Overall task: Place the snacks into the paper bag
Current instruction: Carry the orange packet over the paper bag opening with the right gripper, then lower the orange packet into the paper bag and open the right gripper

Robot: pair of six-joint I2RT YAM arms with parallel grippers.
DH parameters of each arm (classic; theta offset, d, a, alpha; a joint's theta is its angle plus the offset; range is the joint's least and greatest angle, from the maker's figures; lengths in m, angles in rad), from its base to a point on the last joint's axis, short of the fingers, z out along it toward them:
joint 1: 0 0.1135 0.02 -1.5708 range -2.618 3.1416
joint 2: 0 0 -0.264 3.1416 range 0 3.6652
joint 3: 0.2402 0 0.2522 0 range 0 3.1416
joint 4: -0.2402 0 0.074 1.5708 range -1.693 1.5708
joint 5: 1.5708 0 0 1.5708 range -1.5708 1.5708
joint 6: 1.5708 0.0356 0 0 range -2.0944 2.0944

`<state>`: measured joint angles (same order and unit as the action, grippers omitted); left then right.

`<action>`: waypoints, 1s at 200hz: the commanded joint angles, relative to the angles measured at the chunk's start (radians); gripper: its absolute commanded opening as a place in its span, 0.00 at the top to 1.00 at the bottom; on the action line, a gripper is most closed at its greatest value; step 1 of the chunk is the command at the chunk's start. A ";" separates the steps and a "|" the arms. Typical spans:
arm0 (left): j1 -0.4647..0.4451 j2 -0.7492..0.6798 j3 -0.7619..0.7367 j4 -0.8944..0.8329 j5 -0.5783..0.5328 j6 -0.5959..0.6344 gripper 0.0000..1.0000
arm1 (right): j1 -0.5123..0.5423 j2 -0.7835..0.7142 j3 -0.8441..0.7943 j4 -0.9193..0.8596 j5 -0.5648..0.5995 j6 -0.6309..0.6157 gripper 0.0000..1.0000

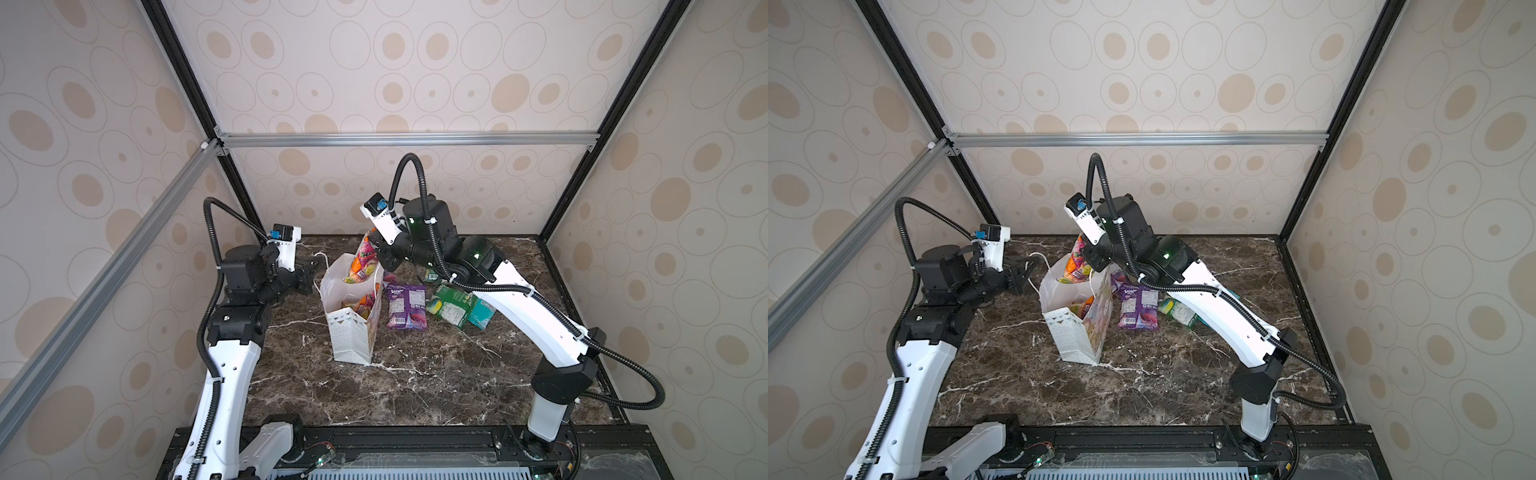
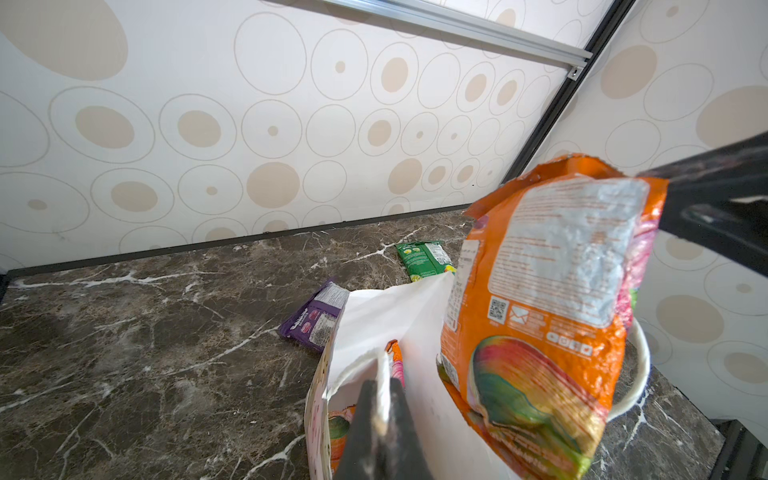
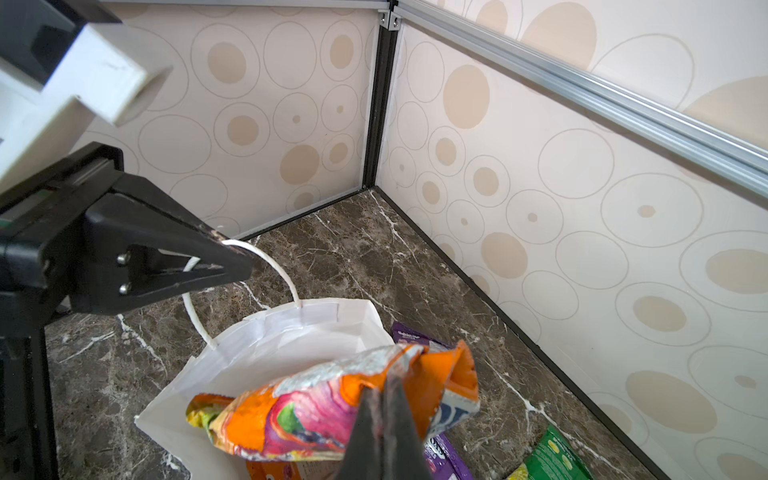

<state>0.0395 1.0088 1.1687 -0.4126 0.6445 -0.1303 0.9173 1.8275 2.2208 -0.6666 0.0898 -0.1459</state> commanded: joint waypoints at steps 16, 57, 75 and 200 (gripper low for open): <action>0.008 -0.019 0.006 0.029 0.006 0.019 1.00 | 0.008 -0.021 -0.007 0.017 -0.006 -0.084 1.00; 0.008 -0.020 0.006 0.029 0.004 0.018 1.00 | 0.009 -0.018 -0.006 -0.021 0.014 -0.213 1.00; 0.008 -0.022 0.005 0.032 0.001 0.017 1.00 | 0.019 -0.020 -0.016 -0.022 0.034 -0.262 1.00; 0.008 -0.027 0.005 0.028 -0.006 0.021 1.00 | 0.129 0.057 -0.048 -0.015 0.317 -0.592 1.00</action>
<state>0.0395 1.0084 1.1671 -0.4126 0.6403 -0.1303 1.0462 1.8999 2.1803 -0.7197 0.3462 -0.6754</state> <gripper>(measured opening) 0.048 0.042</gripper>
